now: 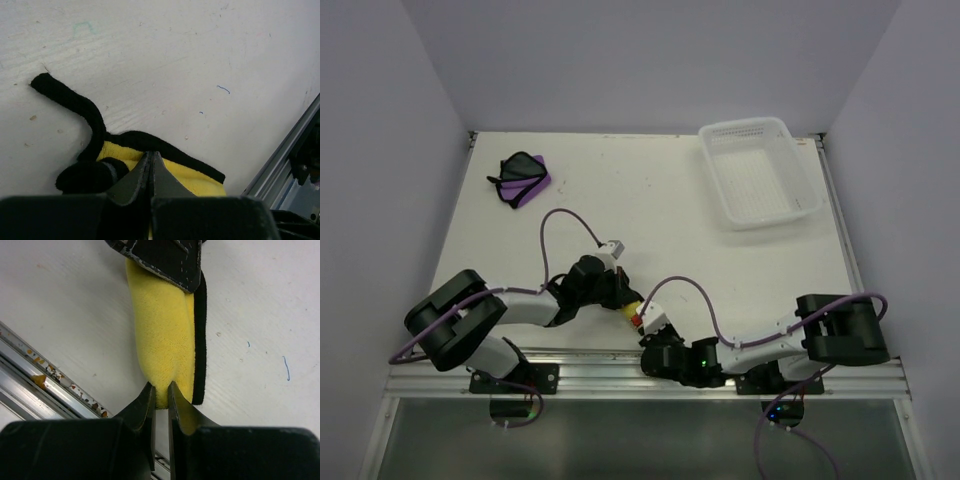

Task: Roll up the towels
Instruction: Roll the towel

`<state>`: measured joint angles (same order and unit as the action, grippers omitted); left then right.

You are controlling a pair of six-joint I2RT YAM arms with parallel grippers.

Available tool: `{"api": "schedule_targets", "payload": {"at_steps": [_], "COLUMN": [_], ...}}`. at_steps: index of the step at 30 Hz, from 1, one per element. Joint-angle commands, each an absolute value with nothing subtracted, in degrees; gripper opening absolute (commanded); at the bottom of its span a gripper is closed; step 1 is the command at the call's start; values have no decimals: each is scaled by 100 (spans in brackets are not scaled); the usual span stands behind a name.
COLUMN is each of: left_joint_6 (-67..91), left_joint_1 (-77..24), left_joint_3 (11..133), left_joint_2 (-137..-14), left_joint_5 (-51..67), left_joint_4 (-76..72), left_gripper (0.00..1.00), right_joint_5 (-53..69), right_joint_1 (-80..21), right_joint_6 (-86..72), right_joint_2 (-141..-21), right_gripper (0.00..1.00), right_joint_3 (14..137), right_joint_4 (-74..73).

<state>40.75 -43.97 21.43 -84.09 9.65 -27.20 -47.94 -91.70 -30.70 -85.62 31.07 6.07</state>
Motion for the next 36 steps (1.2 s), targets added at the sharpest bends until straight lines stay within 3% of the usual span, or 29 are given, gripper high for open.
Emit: {"api": "schedule_targets", "payload": {"at_steps": [1,15,36], "left_joint_6": [3691,3595,3261], "left_joint_1": [-4315,-4184,-3762], "left_joint_3": [2136,2434,3041], "left_joint_2": [-8385,-8130,-7128], "left_joint_5": [492,343,-334], "left_joint_4": [-2057,-1635,-440], "left_gripper": [0,0,2], "right_joint_5": [-4219,-3384,-3235], "right_joint_1": [-9027,-8719,-8719], "right_joint_6": [-3541,-3858,-3920], "right_joint_2": [-8245,-8121,-8481], "right_gripper": [0,0,0], "right_joint_3": [2699,2232,2505], "right_joint_4": [983,1459,1257]}}
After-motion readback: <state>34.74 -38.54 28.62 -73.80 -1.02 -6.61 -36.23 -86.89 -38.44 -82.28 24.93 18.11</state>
